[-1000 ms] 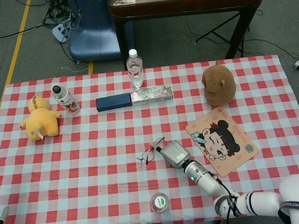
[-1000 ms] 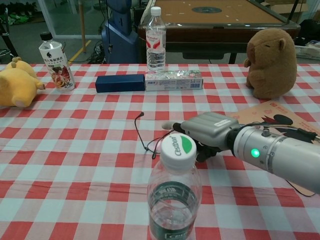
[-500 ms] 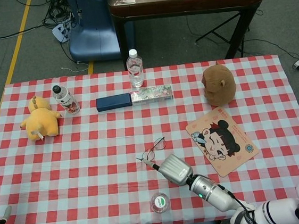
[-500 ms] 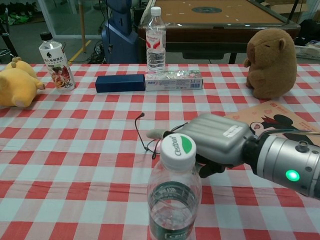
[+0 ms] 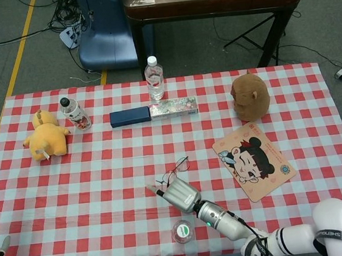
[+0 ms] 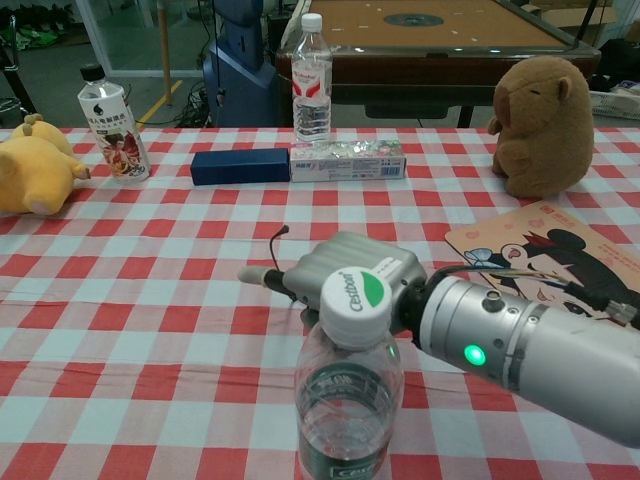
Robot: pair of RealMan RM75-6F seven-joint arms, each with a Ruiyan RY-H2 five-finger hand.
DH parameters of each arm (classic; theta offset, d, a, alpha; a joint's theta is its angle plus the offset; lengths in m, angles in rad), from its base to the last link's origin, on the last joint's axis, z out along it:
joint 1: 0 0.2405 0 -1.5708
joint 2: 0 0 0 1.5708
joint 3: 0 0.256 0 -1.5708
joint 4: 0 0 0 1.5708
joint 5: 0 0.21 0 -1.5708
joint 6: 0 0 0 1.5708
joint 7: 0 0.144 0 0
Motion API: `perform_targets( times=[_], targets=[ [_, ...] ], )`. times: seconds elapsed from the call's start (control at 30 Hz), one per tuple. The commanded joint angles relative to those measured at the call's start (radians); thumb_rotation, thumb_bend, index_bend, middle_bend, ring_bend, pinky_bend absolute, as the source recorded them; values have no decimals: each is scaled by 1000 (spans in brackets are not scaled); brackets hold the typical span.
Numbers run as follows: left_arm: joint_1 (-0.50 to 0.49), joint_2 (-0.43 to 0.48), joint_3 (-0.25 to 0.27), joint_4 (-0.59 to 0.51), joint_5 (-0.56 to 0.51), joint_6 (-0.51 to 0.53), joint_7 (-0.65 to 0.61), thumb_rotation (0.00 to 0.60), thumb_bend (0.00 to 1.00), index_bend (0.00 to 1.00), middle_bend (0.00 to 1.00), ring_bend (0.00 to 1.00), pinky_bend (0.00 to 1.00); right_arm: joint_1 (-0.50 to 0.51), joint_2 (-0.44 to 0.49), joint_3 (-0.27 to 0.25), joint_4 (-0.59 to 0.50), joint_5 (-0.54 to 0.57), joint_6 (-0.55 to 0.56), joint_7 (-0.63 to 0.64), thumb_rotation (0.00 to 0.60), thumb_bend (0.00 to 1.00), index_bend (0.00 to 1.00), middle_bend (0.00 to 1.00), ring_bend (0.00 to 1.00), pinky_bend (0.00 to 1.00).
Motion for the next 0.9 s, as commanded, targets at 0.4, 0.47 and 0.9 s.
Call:
perform_targets(
  times=[0.4, 0.47, 0.9],
  targets=[
    [-5, -4, 1, 0, 4, -9, 9, 600, 321, 0, 0, 0, 0, -34, -5, 33, 78, 101, 26, 52, 600, 685, 0, 907, 906, 838],
    [-6, -4, 1, -2, 5, -10, 10, 600, 321, 0, 0, 0, 0, -34, -4, 34, 91, 113, 15, 68, 600, 685, 0, 907, 906, 838],
    [-4, -5, 4, -3, 5, -11, 18, 600, 320, 0, 0, 0, 0, -30, -29, 25, 174, 139, -34, 144, 600, 685, 0, 907, 906, 838]
  ],
)
